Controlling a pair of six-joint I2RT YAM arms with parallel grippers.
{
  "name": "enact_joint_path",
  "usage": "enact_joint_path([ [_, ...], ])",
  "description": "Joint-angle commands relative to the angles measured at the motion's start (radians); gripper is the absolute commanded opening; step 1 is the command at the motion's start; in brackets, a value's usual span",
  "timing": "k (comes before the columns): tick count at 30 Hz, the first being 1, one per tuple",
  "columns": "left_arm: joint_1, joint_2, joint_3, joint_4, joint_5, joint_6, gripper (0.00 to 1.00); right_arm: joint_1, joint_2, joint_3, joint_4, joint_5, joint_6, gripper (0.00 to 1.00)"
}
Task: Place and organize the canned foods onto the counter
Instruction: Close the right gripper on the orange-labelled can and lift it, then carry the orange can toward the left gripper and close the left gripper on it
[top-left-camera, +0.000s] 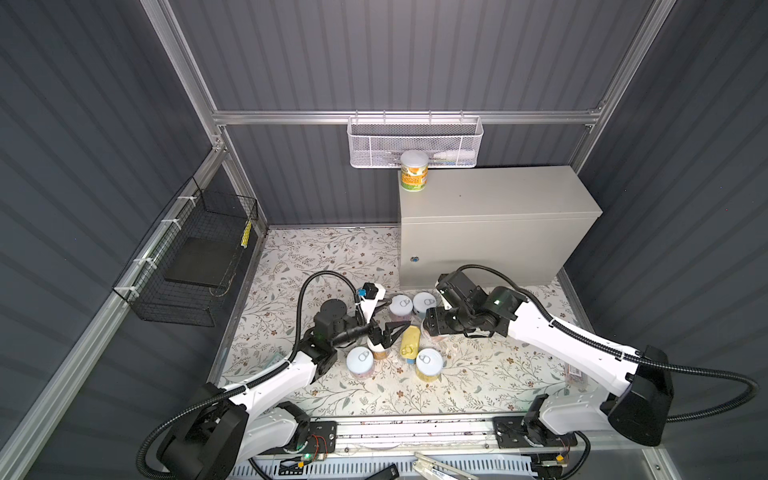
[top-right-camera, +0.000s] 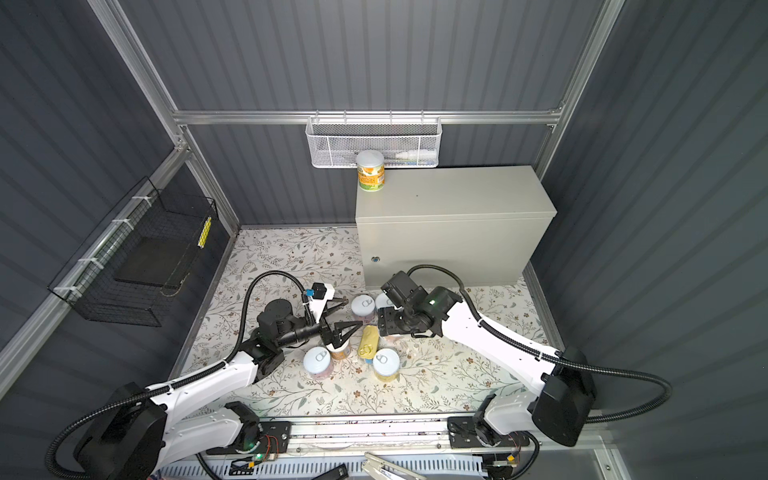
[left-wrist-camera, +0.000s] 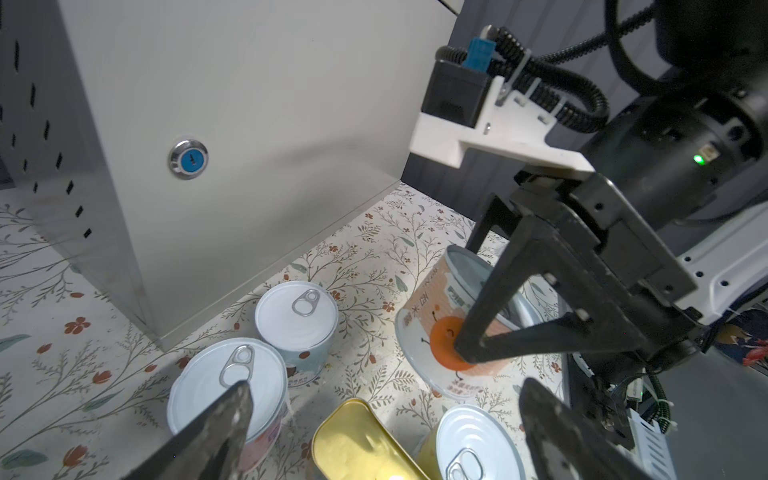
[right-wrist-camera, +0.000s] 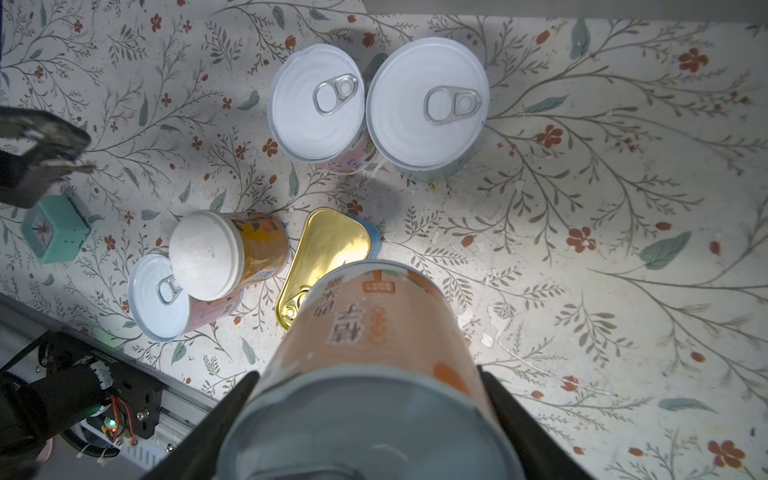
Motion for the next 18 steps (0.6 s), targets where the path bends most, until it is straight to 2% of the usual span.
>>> enact_joint_path([
  [1,-0.007,-0.012,-0.008,0.050,0.064,-0.016,1.00,-0.025,-0.012,0.047,0.009,-0.054,-0.049,0.68],
  [9,-0.016,-0.008,-0.011,0.086,0.103,-0.037,1.00,-0.049,0.018,0.087,0.035,-0.172,-0.082,0.68],
  [18,-0.041,0.027,0.002,0.089,0.103,-0.032,1.00,-0.053,0.066,0.134,0.015,-0.235,-0.123,0.68],
])
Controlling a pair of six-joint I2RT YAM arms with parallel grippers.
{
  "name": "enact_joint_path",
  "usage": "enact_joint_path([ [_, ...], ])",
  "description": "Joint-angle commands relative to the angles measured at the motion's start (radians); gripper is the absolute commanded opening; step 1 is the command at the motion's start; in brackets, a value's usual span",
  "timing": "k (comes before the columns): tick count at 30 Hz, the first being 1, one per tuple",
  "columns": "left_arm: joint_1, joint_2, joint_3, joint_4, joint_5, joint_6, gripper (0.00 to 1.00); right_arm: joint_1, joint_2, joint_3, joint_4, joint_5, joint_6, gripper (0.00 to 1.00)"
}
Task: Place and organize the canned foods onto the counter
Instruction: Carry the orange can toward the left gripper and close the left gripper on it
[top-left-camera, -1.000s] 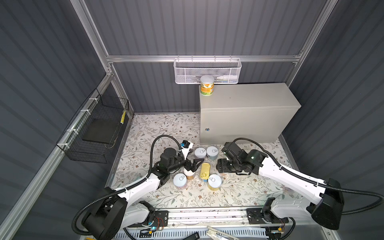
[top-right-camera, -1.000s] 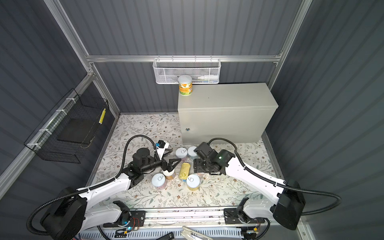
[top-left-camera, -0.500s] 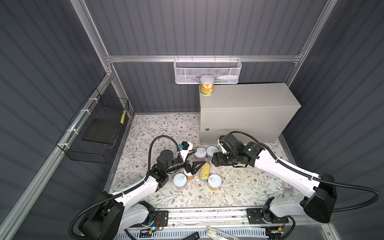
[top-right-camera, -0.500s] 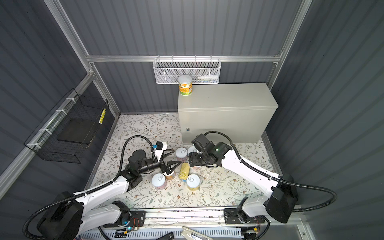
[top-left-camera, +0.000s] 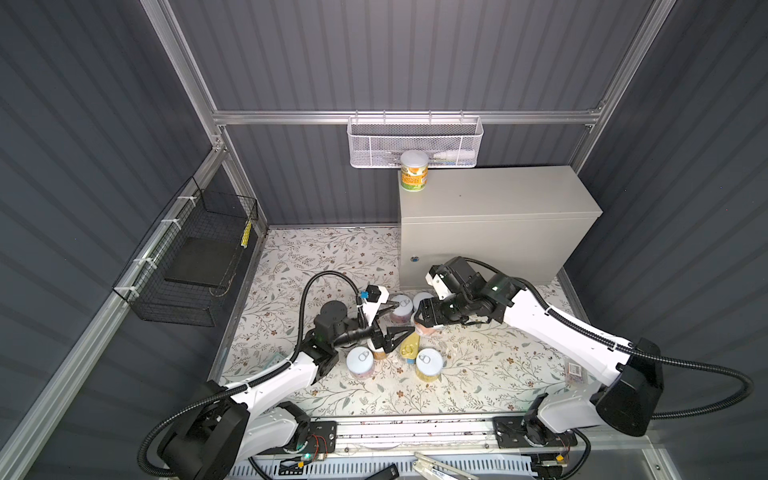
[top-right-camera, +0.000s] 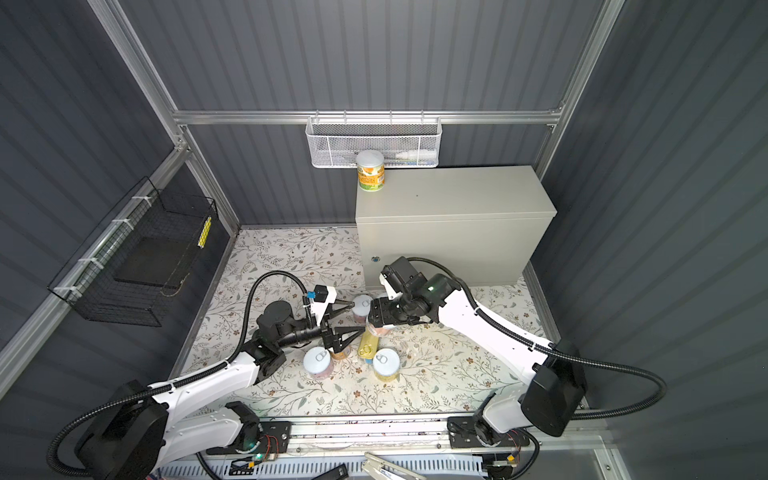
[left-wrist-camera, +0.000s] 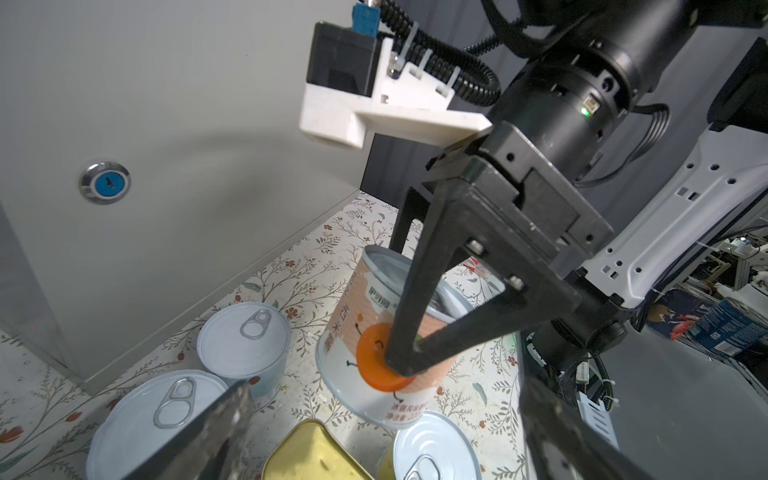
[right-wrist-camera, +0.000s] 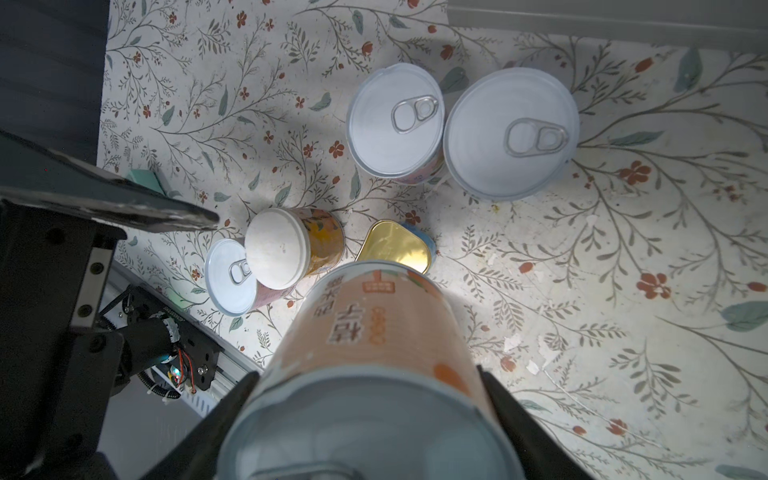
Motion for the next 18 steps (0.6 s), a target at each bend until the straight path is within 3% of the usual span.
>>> enact_joint_path([
  [1,-0.019,0.018,0.012,0.009,0.014,0.006,1.00,-0.007,-0.006,0.037,0.013,-0.053,-0.032,0.69],
  [11,-0.079,0.088,0.089,-0.124,-0.093,0.099,1.00,-0.047,-0.050,-0.010,0.033,-0.127,-0.047,0.69],
  [18,-0.106,0.153,0.140,-0.138,-0.089,0.136,1.00,-0.071,-0.084,-0.044,0.046,-0.215,-0.061,0.68],
])
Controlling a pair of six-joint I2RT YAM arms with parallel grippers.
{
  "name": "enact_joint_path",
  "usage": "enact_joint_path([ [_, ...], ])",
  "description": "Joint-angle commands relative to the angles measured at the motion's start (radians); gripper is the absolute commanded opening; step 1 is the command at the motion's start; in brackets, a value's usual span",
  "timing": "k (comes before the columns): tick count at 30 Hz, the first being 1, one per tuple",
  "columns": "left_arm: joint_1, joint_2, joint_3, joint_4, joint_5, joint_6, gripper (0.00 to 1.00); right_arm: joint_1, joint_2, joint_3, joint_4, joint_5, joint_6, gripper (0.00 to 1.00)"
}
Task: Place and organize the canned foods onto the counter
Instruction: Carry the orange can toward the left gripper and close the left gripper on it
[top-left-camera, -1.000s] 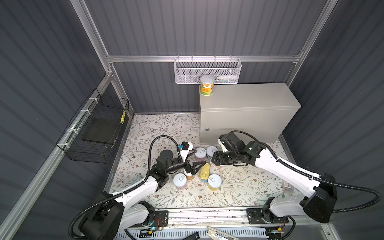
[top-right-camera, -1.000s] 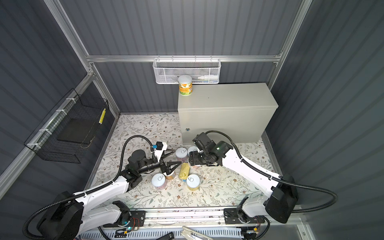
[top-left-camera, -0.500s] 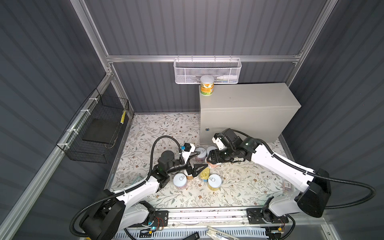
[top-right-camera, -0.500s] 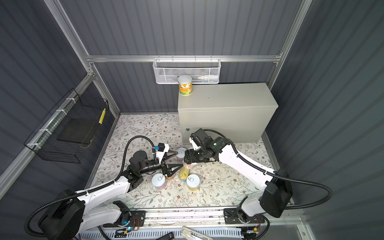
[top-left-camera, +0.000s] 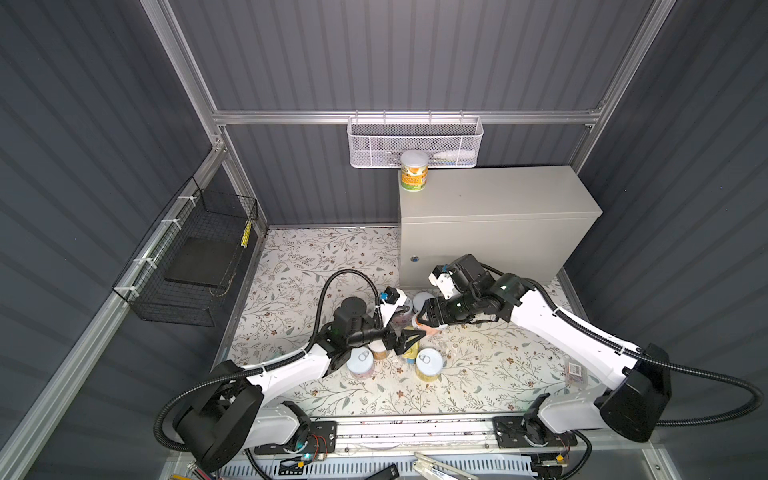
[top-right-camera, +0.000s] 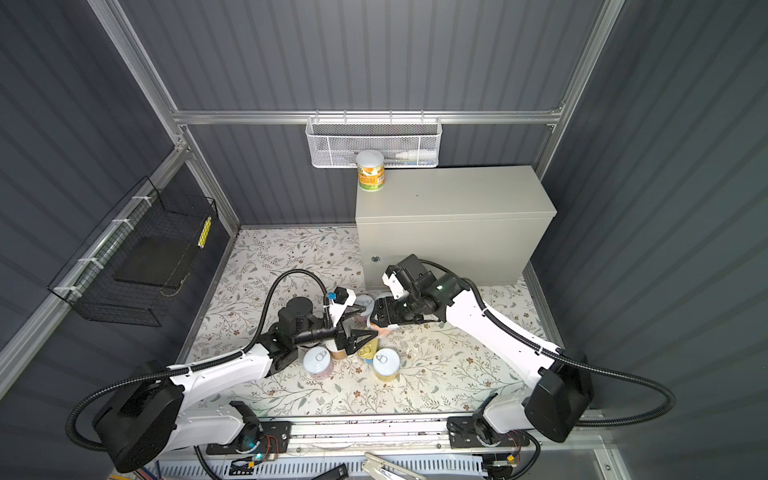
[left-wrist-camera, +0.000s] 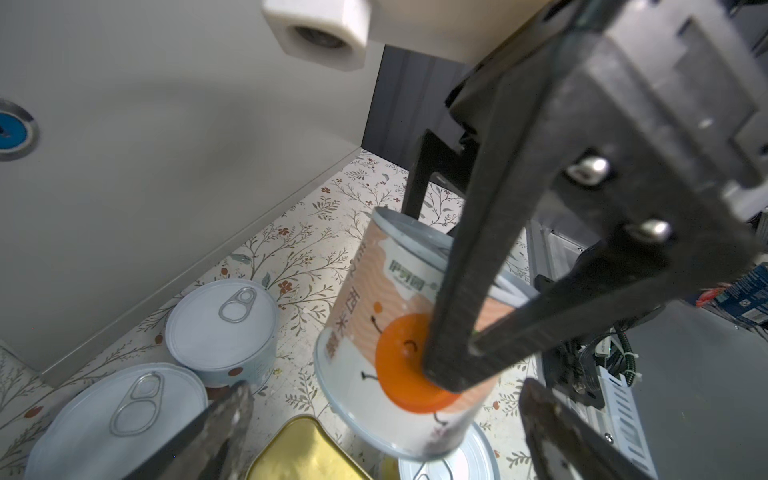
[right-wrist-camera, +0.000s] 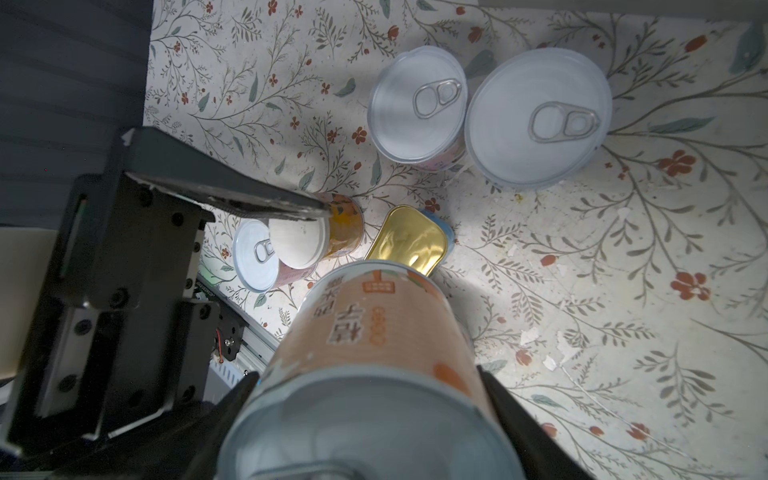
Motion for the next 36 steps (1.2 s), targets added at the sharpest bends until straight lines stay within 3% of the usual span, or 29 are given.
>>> enact_joint_path([
  [1,-0.017,0.030,0.044,-0.020,-0.007,0.045,1.00,-0.011,-0.033,-0.008,0.038,-0.090,-0.023,0.68],
  [28,-0.045,0.175,0.160,0.019,-0.018,0.057,0.98,-0.046,0.017,-0.032,0.067,-0.218,-0.072,0.65],
  [36,-0.045,0.183,0.155,0.043,-0.030,0.053,0.78,-0.050,0.037,-0.030,0.082,-0.243,-0.072,0.65],
])
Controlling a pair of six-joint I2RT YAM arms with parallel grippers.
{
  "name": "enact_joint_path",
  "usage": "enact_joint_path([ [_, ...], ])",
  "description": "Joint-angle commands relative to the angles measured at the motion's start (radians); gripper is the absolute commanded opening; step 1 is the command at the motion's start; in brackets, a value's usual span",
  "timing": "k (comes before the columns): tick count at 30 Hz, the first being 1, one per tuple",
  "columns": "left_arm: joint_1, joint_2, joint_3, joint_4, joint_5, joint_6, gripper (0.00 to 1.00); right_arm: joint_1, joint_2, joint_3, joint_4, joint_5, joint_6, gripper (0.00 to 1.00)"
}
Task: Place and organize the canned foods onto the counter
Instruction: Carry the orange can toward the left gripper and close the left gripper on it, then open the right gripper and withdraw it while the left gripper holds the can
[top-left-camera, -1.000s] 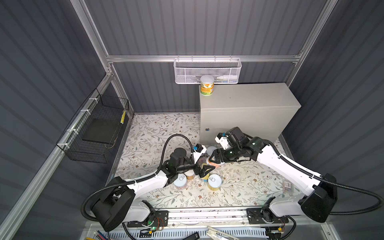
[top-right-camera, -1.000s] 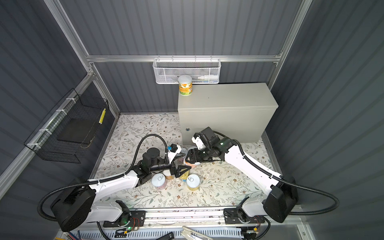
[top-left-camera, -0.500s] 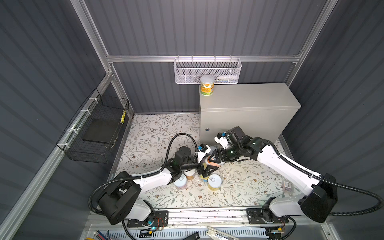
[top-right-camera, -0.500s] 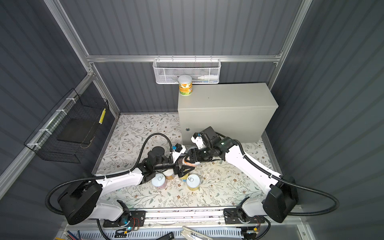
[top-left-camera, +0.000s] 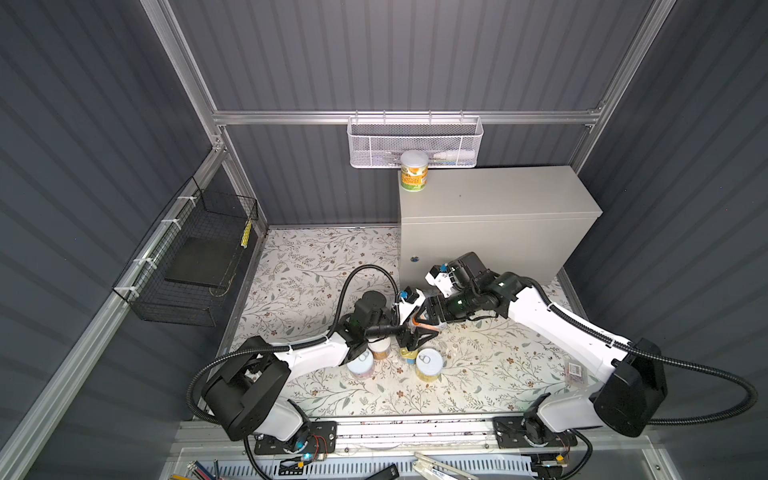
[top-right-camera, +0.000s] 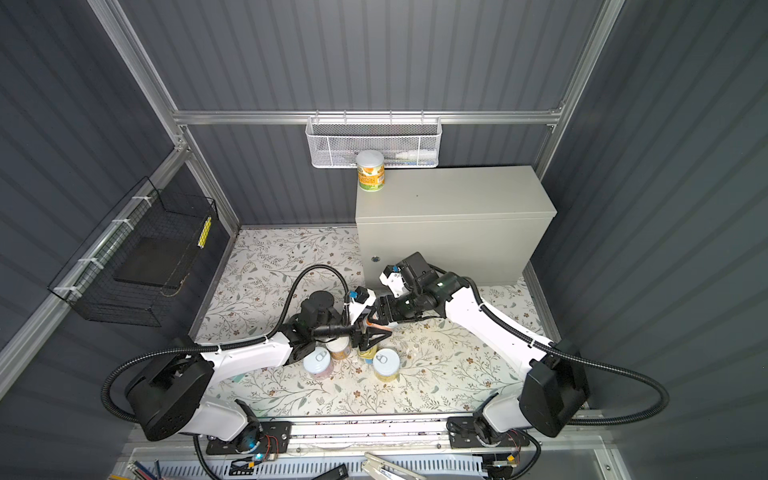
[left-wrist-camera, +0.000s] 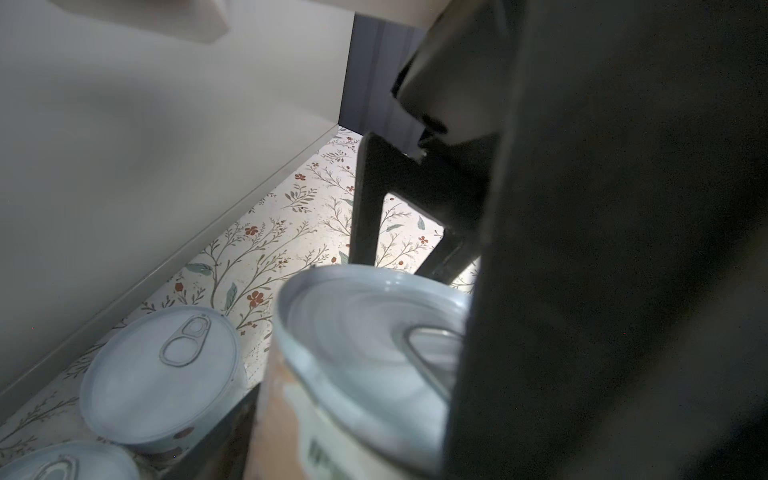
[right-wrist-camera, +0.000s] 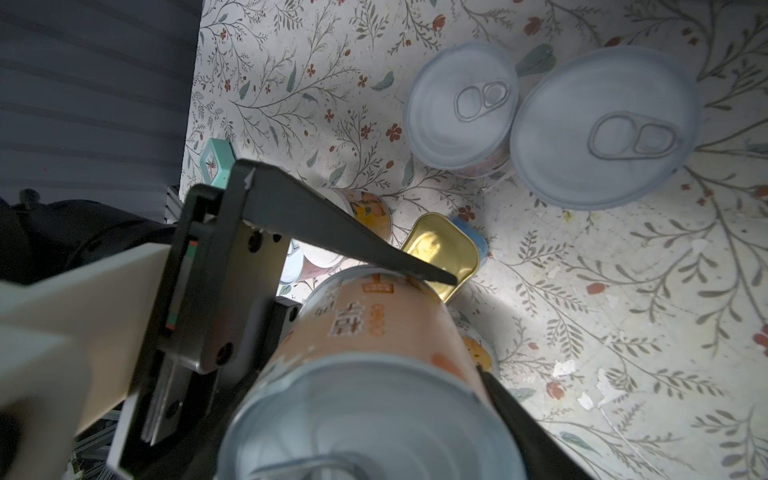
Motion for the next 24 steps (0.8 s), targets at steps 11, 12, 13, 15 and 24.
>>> enact_joint_path([
  [11,0.005,0.001,0.015,0.159,-0.076,-0.076,0.66,0.002,-0.016,-0.026,0.030,-0.095,0.011,0.71],
  [12,0.004,0.001,0.018,0.157,-0.075,-0.080,0.65,0.000,-0.021,-0.032,0.039,-0.092,0.015,0.74],
  [13,0.004,0.001,0.019,0.156,-0.076,-0.084,0.65,-0.002,-0.028,-0.039,0.047,-0.090,0.020,0.76],
  [15,0.004,-0.001,0.018,0.155,-0.086,-0.094,0.64,-0.009,-0.042,-0.054,0.065,-0.088,0.034,0.82],
  [24,0.004,-0.034,0.039,0.106,-0.099,-0.099,0.62,-0.016,-0.064,-0.085,0.065,-0.043,0.045,0.88],
])
